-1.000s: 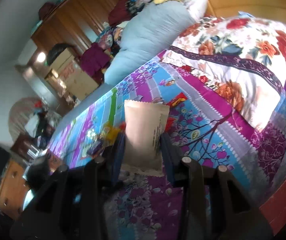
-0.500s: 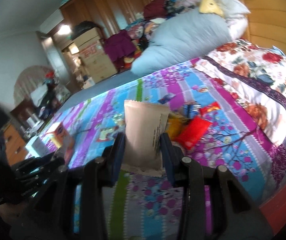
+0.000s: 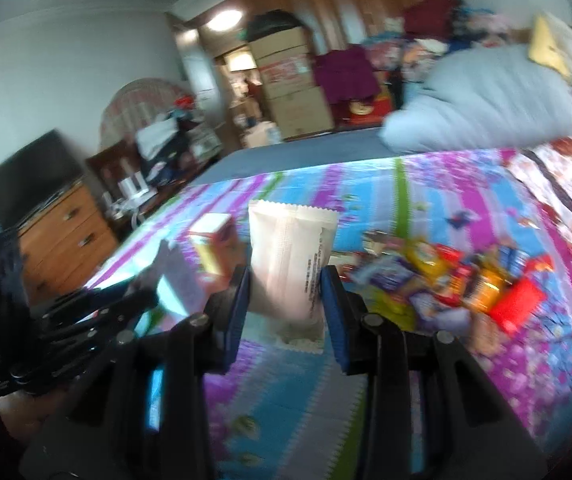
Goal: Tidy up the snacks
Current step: 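Carry the white-blue pack and beige packet over the mesh basket, then open left tool over the basket while right tool releases the beige packet, then move both tools back toward the snack heap, then grasp the round white puffed-snack bag with left tool while right tool grasps navy 'Love' pack, then carry the white puffed-snack bag and navy pack over the mesh basket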
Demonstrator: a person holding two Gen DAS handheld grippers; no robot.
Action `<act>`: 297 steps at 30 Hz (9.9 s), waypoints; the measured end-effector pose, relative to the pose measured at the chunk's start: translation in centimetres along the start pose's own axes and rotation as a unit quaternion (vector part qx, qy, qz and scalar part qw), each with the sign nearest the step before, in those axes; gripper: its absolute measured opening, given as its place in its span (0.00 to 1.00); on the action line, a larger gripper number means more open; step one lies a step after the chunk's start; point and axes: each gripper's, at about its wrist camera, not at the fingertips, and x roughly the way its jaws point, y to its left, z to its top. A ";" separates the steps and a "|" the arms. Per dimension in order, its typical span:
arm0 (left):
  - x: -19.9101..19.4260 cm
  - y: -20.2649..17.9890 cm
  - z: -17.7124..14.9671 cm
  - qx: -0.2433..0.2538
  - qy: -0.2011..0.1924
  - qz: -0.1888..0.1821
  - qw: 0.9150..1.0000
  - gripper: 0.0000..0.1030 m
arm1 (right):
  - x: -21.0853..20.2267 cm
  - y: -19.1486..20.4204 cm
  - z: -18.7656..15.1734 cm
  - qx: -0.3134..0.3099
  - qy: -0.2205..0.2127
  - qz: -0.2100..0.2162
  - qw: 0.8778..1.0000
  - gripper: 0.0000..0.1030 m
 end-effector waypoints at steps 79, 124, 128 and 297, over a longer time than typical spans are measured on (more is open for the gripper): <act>-5.3 33.0 -8.3 -0.249 0.034 0.229 0.941 0.49 | 22.1 30.0 -1.3 -0.173 0.178 0.161 0.955 0.54; -3.3 2.9 -1.3 -0.014 -0.056 0.031 0.998 1.00 | 6.2 0.2 -11.8 -0.014 0.132 -0.046 0.990 0.84; 0.9 0.0 -2.4 0.003 -0.002 0.004 1.000 1.00 | 6.1 -10.1 -13.6 0.087 0.155 -0.107 0.978 0.69; 10.6 -6.2 -1.4 0.139 0.006 -0.043 0.989 0.75 | 3.4 -9.7 -4.7 -0.021 0.067 -0.029 0.997 0.32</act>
